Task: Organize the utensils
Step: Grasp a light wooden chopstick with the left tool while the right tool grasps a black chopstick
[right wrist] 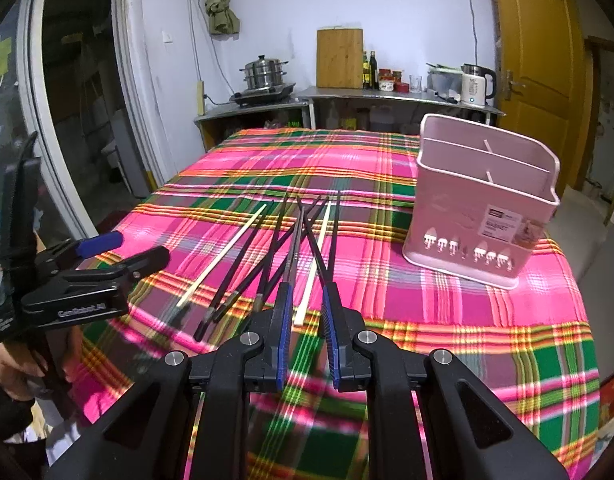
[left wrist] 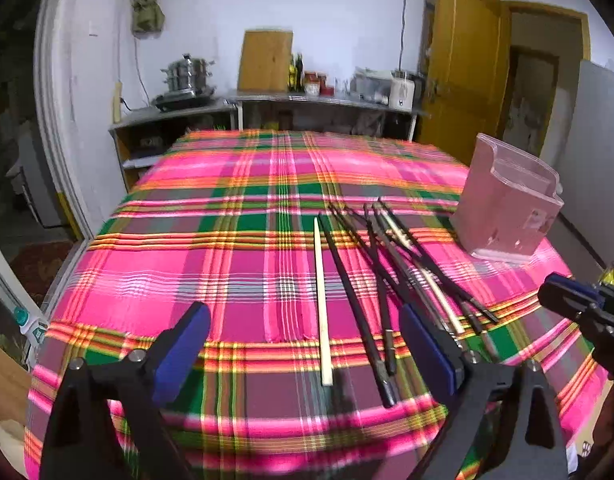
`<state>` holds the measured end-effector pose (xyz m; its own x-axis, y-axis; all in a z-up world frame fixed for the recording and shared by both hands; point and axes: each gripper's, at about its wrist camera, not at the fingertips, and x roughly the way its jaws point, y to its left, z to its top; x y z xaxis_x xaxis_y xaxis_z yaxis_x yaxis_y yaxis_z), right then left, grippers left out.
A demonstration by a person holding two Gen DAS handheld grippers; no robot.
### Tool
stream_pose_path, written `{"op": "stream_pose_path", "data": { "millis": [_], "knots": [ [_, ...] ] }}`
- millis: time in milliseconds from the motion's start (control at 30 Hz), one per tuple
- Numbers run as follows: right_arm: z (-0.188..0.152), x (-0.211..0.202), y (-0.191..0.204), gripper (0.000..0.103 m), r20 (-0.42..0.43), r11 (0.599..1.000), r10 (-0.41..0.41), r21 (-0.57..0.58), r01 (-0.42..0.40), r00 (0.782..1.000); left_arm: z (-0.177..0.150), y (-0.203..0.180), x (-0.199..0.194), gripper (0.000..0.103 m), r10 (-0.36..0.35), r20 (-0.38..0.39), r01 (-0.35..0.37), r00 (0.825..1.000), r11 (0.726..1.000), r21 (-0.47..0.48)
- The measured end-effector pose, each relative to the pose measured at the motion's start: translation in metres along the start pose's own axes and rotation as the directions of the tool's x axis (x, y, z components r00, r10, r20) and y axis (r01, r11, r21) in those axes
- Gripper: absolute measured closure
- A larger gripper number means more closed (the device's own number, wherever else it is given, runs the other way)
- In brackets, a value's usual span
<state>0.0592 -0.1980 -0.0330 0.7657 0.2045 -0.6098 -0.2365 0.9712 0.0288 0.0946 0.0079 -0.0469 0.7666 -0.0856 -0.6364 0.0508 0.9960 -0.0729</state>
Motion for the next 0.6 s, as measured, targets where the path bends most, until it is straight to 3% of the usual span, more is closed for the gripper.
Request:
{"op": "stream_pose_path", "data": {
  "millis": [300,467,600],
  "knots": [
    [0.022,0.047,-0.004,0.087,-0.064,1.0,0.029,-0.009,-0.03,0.997,0.014,0.012,0.061,0.033,-0.031,-0.164,0.03,0.986,0.999,-0.01],
    [0.033,0.073,-0.002,0.087,-0.111,0.999,0.043,-0.011,-0.044,0.993,0.019,0.013,0.078,0.05,-0.057,-0.209,0.057,0.976,0.998,-0.005],
    [0.039,0.095,-0.002,0.088,-0.152,0.998,0.067,0.021,-0.065,0.986,0.024,0.009,0.089,0.058,-0.073,-0.225,0.078,0.972,0.997,0.014]
  ]
}}
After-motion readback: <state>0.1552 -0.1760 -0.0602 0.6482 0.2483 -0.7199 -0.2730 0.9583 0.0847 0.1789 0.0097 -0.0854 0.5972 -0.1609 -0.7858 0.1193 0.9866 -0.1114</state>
